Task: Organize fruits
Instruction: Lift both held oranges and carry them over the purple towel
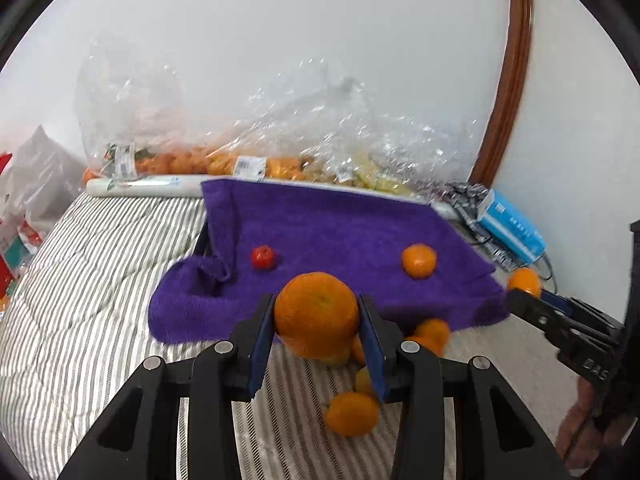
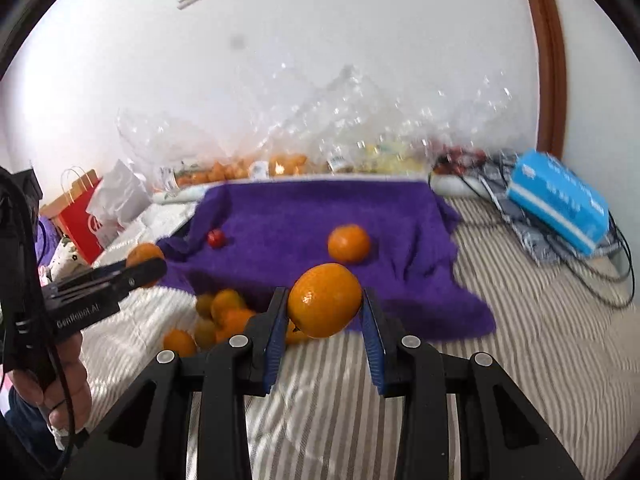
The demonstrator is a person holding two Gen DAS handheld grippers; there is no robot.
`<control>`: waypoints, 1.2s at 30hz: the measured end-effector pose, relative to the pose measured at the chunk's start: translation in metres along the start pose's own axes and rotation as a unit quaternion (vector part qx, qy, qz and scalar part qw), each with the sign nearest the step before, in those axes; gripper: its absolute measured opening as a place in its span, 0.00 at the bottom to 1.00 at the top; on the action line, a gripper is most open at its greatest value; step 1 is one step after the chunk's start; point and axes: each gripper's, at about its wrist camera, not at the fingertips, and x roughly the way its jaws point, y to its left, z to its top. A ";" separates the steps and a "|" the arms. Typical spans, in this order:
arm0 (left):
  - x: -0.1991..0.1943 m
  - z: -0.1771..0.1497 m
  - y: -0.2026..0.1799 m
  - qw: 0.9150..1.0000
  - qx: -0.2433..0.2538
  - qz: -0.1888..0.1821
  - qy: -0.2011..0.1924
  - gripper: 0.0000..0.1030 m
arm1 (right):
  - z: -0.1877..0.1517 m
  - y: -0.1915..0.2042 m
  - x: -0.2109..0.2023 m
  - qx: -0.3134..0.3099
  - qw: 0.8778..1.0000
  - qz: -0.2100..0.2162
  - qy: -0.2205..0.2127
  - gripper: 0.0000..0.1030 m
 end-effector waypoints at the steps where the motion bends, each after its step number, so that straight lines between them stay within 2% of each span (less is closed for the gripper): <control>1: -0.002 0.005 -0.001 1.000 -0.001 -0.002 -0.003 0.37 | 0.007 0.000 0.002 -0.003 1.000 0.000 -0.003 0.35; 8: 0.004 0.036 -0.002 1.000 -0.003 -0.002 -0.014 0.37 | 0.037 0.003 0.009 -0.019 0.999 0.012 -0.025 0.35; 15: 0.038 0.057 0.006 0.999 -0.042 0.007 -0.011 0.37 | 0.062 0.001 0.024 -0.036 0.998 0.016 -0.041 0.35; 22: 0.068 0.042 0.021 0.998 -0.052 0.036 0.012 0.37 | 0.048 -0.017 0.064 -0.011 1.000 0.028 -0.002 0.35; 25: 0.076 0.040 0.031 0.997 -0.073 0.030 0.022 0.37 | 0.044 -0.022 0.074 -0.009 1.000 0.020 0.014 0.35; 36: 0.089 0.037 0.036 0.996 -0.076 0.045 0.031 0.37 | 0.042 -0.047 0.080 0.024 1.000 0.004 0.017 0.35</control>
